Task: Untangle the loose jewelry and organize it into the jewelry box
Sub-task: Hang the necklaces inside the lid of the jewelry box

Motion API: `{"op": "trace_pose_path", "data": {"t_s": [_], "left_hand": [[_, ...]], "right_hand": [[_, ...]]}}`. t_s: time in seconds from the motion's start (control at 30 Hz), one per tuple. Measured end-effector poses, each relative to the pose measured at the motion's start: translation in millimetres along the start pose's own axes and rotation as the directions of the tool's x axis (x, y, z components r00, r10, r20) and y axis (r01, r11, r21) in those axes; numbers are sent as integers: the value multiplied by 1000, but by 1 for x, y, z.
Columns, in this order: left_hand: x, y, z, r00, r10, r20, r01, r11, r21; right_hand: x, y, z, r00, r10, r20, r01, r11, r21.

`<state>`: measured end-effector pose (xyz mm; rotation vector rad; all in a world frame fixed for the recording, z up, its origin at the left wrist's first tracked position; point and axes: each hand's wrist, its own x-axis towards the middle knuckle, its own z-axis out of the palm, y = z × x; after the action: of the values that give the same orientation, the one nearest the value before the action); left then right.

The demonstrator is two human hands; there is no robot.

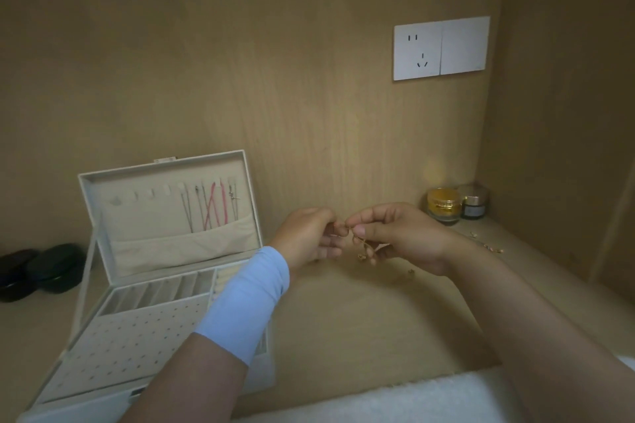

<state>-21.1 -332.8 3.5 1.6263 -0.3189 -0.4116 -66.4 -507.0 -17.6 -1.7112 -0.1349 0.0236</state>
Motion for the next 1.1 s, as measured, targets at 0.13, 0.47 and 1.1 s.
{"op": "trace_pose_path", "data": {"t_s": [0.13,0.47,1.1], "left_hand": [[-20,17,-23,997,75,17,-73,993,-92],[-50,56,-125,959,270,-88,-283,936,-207],[-51,41,-238,965,215,-148,-230,968,-95]], "right_hand": [[6,-26,24,999,-32,-17,33,998,46],[46,-106,117,979,-204,11,201,972,120],[108,-100,224,980,-195,40,185,966,178]]}}
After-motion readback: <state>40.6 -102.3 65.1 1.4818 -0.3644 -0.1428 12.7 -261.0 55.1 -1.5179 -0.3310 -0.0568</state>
